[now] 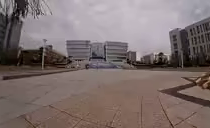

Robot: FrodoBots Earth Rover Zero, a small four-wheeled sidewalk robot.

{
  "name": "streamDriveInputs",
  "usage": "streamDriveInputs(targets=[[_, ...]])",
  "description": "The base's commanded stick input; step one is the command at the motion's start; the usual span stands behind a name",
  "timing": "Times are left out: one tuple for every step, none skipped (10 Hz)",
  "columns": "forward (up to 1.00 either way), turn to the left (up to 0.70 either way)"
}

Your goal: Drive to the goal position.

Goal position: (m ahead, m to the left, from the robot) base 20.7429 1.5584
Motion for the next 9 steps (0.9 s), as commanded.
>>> streamDriveInputs(targets=[[0.85,0.00],[0.85,0.00],[0.85,0.00],[0.85,0.00],[0.85,0.00],[0.85,0.00],[0.85,0.00],[0.88,0.00],[1.00,0.00]])
